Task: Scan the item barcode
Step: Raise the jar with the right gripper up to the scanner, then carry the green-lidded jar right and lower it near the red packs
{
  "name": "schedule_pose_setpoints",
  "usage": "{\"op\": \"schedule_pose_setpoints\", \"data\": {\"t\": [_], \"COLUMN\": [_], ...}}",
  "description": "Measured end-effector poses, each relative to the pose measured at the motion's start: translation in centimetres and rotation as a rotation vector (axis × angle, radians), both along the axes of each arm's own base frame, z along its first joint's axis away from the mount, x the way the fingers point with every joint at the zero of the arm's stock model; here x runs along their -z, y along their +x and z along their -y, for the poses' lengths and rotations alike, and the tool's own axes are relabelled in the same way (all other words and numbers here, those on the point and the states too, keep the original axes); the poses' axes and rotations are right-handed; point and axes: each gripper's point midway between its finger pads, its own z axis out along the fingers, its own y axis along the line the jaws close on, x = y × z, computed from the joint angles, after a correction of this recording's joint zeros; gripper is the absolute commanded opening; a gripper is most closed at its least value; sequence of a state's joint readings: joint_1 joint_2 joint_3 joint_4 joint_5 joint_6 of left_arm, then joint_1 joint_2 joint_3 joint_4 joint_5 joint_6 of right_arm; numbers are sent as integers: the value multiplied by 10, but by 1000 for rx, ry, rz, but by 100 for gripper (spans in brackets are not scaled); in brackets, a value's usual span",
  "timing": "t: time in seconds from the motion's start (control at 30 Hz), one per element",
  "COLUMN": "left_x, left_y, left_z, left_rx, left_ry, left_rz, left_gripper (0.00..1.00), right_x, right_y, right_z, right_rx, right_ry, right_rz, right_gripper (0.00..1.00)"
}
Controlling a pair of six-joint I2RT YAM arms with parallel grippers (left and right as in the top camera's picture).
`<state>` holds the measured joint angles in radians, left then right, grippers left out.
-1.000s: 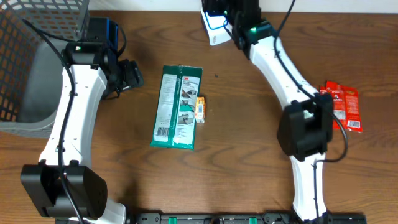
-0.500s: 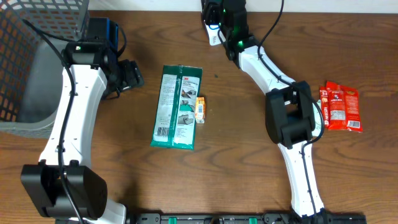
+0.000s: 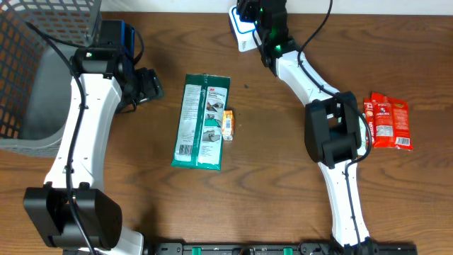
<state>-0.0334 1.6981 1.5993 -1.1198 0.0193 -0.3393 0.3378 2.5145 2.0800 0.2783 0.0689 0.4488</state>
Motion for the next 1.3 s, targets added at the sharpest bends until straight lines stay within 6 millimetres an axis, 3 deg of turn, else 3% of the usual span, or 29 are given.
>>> {"op": "schedule_pose_setpoints", "data": {"t": [0.27,0.33,0.5,0.6,0.97,1.1,1.3], "left_x": [0,0,0,0,0,0,0], "left_y": [0,0,0,0,0,0,0], "left_z": [0,0,0,0,0,0,0], "left_rx": [0,0,0,0,0,0,0], "left_ry": [0,0,0,0,0,0,0], "left_rz": [0,0,0,0,0,0,0], "left_gripper": [85,85,85,85,85,85,85], "right_x": [-9,-2,40,51,46,38,38], "right_y": [5,7,10,10,11,11,10], "right_z": [-1,-1,-2,-2,-3,-5,-8], "right_rx": [12,15,20,22,21,9,-16], "right_ry": [74,103,113,113,124,124,73], "right_rz": [69,74,15,-5,14,45,58], "right_gripper": [8,6,6,4,1,6,1]}}
